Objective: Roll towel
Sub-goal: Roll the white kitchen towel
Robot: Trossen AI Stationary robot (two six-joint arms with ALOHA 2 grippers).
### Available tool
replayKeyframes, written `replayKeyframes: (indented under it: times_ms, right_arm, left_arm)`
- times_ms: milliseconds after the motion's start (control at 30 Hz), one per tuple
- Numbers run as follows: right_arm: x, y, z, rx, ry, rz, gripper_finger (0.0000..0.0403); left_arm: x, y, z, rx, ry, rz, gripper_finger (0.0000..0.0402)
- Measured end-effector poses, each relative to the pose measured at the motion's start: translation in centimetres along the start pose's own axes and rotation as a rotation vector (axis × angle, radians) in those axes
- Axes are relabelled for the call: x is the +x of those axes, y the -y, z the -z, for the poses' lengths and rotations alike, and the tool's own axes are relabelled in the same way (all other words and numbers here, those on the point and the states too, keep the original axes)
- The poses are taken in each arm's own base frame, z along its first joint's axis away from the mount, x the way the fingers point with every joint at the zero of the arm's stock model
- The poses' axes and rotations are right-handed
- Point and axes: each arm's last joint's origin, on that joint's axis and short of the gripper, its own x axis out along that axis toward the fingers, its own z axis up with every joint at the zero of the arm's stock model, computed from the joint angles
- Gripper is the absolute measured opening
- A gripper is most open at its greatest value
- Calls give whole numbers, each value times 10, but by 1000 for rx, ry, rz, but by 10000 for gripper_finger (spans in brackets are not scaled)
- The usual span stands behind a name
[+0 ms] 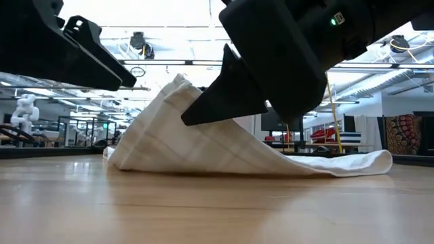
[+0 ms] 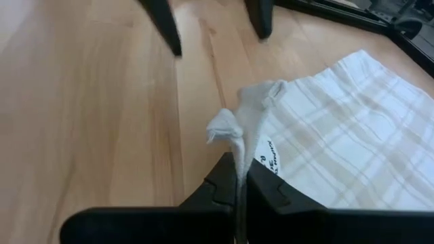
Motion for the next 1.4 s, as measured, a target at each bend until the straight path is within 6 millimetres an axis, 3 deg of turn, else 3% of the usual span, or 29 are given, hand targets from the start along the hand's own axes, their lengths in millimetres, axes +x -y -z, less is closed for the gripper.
replayKeyframes:
  times_ms: [300, 500, 1000, 1133, 1400]
  right_arm:
    - [0, 0, -2, 15, 15, -3, 2]
    - [0, 0, -2, 38, 13, -4, 2]
    - [0, 0, -2, 62, 13, -6, 2]
    - [0, 0, -2, 63, 14, -7, 2]
    - [0, 0, -2, 63, 13, -7, 2]
  left_arm:
    - [22, 11, 8, 50, 52, -12, 235]
    - [27, 7, 9, -1, 49, -64, 235]
    - [41, -5, 13, 22, -46, 0, 231]
    - [45, -8, 13, 8, -69, 34, 183]
    - [49, -12, 12, 13, -73, 24, 16]
